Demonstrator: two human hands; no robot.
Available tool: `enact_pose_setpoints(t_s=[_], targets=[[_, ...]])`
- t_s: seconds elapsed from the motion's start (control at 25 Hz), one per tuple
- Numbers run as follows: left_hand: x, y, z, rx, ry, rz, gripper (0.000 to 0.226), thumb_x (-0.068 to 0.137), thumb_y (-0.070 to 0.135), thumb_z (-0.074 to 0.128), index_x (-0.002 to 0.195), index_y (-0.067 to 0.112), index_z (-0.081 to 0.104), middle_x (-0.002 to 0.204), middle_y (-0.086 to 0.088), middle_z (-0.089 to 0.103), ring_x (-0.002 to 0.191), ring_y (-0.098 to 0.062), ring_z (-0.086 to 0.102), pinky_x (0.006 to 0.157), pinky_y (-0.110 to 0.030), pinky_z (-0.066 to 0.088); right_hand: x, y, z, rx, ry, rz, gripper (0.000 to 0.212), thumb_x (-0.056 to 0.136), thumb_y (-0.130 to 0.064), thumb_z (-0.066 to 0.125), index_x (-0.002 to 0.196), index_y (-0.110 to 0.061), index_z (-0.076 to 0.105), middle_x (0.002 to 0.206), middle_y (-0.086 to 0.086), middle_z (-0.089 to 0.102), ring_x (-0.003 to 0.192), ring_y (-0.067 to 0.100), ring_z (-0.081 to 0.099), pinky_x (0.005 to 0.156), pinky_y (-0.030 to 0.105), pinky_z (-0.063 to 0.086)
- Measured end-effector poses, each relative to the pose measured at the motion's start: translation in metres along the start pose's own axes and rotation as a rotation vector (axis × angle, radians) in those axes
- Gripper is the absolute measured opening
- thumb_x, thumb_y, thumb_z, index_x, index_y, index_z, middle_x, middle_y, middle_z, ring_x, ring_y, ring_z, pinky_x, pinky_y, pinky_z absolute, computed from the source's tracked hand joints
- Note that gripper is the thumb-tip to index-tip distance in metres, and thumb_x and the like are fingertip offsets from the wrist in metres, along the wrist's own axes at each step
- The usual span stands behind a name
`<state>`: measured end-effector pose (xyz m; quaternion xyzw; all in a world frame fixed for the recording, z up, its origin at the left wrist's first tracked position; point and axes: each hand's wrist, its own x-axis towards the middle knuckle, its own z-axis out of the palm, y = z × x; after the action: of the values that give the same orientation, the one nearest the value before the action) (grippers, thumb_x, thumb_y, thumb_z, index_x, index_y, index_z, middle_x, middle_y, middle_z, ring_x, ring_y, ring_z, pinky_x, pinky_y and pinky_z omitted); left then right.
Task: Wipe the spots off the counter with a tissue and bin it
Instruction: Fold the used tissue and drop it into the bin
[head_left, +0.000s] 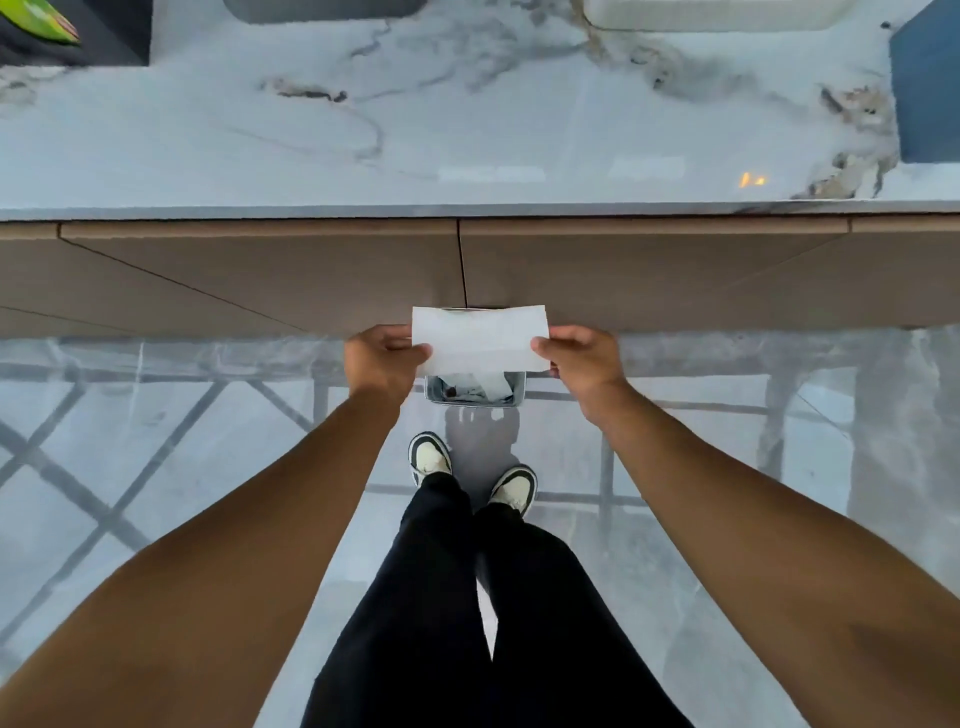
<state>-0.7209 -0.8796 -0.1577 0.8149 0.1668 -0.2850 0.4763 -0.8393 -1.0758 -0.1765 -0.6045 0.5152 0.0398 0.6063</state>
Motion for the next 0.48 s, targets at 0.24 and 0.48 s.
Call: enact_pose_setpoints(t_s=[0.24,0.48], targets=[[0.071,-0.069,0.026,-0.054,-0.136,-0.156,0.021,0.073,-0.006,0.079,0.072,0.014,0.075,0.083,-0.01,0.076,0.083,-0.033,0.074,0.075,-0.038,0.062,0.065,0.064,0.028,-0.066,0.02,0.053,0.006,0.081,-0.02,0.076,0.075,-0.02,0.073,0.056,-0.003,0.062,0.045,0.008,0.054,0.053,0.021,0.055],[0.143,-0.128,0.054,0.171,-0.206,-0.161,0.012,0.075,-0.001,0.078,0.076,0.011,0.076,0.073,-0.008,0.074,0.07,-0.03,0.074,0.069,-0.036,0.063,0.128,0.128,0.061,-0.262,0.063,0.072,0.008,0.081,-0.027,0.073,0.08,-0.02,0.076,0.061,-0.007,0.065,0.058,0.01,0.059,0.063,0.025,0.054]])
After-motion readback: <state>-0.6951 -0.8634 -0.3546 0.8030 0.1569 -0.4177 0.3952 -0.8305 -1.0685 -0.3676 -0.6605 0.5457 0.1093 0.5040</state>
